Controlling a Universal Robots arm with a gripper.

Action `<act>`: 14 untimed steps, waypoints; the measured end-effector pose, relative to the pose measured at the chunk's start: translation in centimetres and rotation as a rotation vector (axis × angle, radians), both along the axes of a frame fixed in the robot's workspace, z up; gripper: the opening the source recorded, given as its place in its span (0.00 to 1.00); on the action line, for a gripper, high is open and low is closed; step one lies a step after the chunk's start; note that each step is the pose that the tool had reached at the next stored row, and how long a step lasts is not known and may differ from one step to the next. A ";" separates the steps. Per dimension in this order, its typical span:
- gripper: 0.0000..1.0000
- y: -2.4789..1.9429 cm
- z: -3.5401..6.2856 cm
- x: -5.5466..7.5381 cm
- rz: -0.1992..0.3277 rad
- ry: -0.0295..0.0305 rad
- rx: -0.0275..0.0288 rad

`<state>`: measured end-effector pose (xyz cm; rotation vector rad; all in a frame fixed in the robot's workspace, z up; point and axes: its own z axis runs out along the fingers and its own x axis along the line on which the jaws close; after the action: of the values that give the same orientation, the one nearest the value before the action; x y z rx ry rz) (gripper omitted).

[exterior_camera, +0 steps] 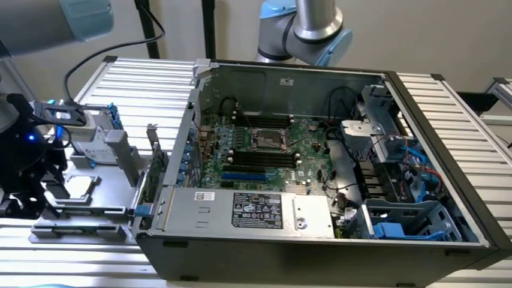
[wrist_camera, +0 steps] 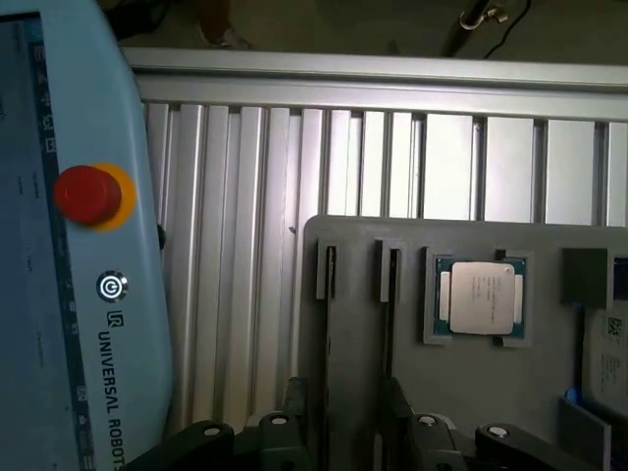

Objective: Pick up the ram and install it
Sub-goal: 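Pick up the ram and move it above insertion slot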

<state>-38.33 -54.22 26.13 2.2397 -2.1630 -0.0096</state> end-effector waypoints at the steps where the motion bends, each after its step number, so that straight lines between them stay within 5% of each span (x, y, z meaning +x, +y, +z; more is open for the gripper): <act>1: 0.42 -0.02 -0.18 0.0 0.000 0.0000 0.0000; 14: 0.42 -0.40 -2.55 0.1 -0.004 0.0000 0.0001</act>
<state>-38.26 -54.62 23.57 2.2357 -2.1672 -0.0097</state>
